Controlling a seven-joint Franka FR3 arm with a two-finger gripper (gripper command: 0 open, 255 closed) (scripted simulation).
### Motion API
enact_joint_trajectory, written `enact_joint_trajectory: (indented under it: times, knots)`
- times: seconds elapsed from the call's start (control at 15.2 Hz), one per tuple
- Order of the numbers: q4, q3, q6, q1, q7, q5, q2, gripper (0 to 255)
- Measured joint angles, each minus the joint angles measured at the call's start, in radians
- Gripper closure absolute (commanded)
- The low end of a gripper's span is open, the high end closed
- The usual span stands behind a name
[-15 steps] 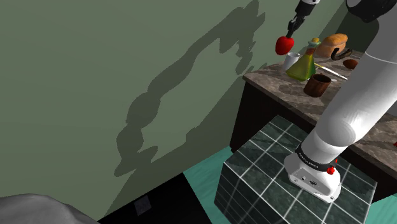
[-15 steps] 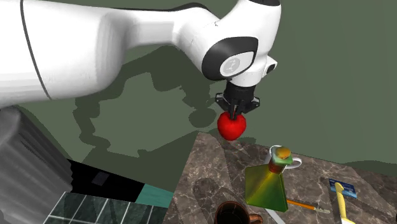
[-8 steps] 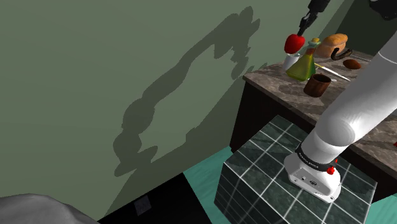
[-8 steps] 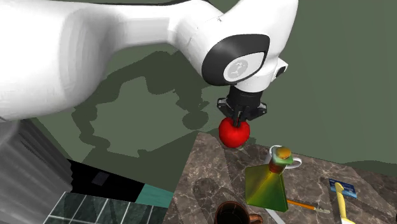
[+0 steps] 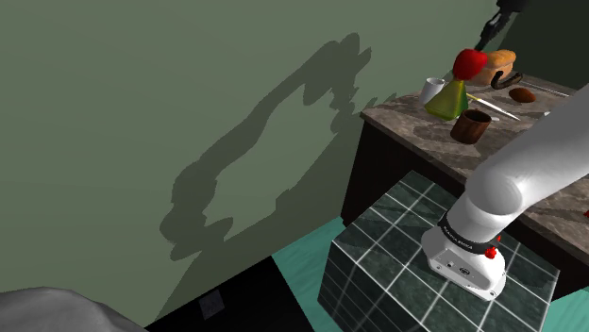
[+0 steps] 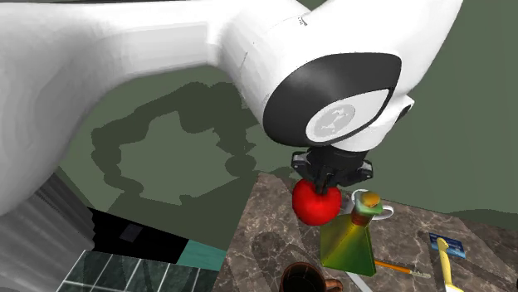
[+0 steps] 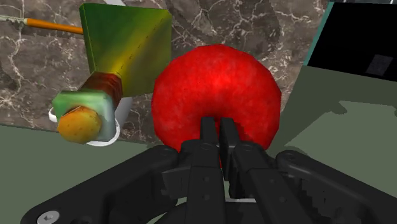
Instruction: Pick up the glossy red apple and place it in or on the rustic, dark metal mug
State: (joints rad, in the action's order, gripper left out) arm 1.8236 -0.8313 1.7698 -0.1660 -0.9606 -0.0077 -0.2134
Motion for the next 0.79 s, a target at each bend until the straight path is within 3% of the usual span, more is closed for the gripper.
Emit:
enact_joint_trajectory:
  times: [0.53, 0.79]
  knots:
    - [-0.005, -0.050, -0.093, -0.075, -0.106, -0.088, -0.118, 255]
    - [0.035, -0.059, -0.058, -0.081, -0.115, -0.094, -0.124, 255]
